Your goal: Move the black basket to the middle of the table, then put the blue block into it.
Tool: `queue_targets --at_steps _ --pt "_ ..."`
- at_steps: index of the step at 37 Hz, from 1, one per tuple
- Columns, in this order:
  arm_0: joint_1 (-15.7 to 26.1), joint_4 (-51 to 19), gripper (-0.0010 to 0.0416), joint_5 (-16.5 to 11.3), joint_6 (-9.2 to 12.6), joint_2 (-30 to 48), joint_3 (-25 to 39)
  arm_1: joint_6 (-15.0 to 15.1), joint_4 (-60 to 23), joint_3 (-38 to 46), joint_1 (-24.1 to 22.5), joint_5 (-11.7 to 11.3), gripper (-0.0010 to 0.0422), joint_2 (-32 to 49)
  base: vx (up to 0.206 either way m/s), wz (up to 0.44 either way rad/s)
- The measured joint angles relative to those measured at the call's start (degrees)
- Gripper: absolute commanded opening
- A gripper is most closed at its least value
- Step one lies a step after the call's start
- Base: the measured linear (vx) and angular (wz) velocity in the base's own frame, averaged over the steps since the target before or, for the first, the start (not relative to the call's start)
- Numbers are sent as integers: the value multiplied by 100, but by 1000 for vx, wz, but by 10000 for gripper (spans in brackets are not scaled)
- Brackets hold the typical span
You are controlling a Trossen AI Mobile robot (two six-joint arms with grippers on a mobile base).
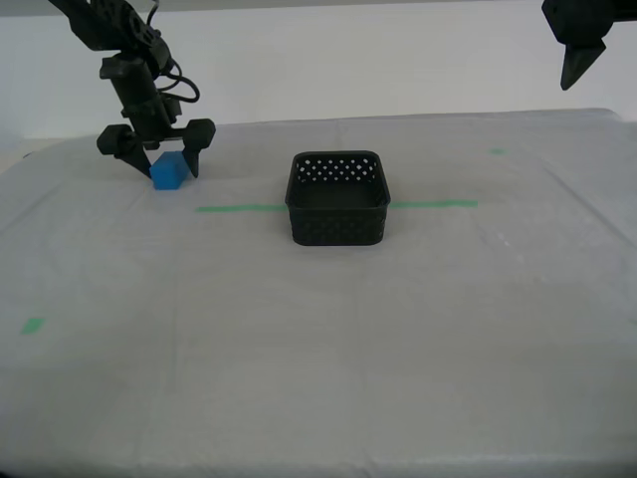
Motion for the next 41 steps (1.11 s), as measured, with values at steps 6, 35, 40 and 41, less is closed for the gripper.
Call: queue_targets --at_steps 6,35,40,41 --pt "-2 0 399 -2 0 0 0 0 -2 4 0 -2 270 0 0 0" --pt "0 2 398 -2 2 0 0 4 17 2 -4 -44 -1 0 0 0" --pt "0 2 399 0 2 0 0 -17 -28 4 -4 -44 -1 -2 0 0" --pt "-2 2 399 0 0 0 0 -17 -66 26 -4 -44 -2 -2 0 0"
